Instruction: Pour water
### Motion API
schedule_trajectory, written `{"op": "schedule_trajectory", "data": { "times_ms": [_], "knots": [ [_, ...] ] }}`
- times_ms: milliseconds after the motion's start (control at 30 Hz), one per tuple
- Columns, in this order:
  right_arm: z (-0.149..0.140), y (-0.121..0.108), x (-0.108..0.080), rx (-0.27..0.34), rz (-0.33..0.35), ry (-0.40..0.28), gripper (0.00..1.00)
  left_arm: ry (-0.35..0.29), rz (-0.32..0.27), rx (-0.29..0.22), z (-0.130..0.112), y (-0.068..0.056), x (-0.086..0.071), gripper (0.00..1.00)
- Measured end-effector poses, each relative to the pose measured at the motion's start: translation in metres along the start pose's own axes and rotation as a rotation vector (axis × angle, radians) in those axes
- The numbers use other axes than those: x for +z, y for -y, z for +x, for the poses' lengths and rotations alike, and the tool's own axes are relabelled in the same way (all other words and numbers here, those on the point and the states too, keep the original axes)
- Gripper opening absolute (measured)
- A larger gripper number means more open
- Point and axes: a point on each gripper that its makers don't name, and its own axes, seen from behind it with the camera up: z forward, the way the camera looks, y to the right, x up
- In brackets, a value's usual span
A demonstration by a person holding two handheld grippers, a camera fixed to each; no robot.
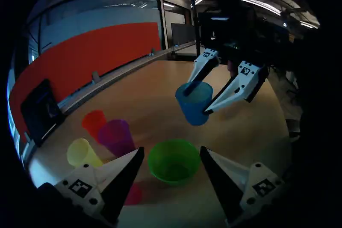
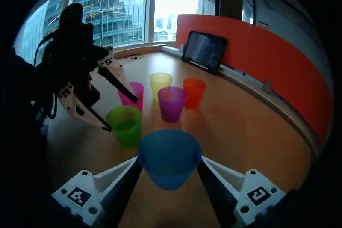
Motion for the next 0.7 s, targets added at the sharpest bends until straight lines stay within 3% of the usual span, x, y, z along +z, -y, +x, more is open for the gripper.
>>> {"op": "schedule_trajectory", "data": {
  "times_ms": [700],
  "knots": [
    [-0.030, 0.013, 0.017, 0.039, 0.012, 0.045, 0.91, -0.073, 0.023, -0.012, 0.022, -0.004, -0.026, 0.97]
  ]
}}
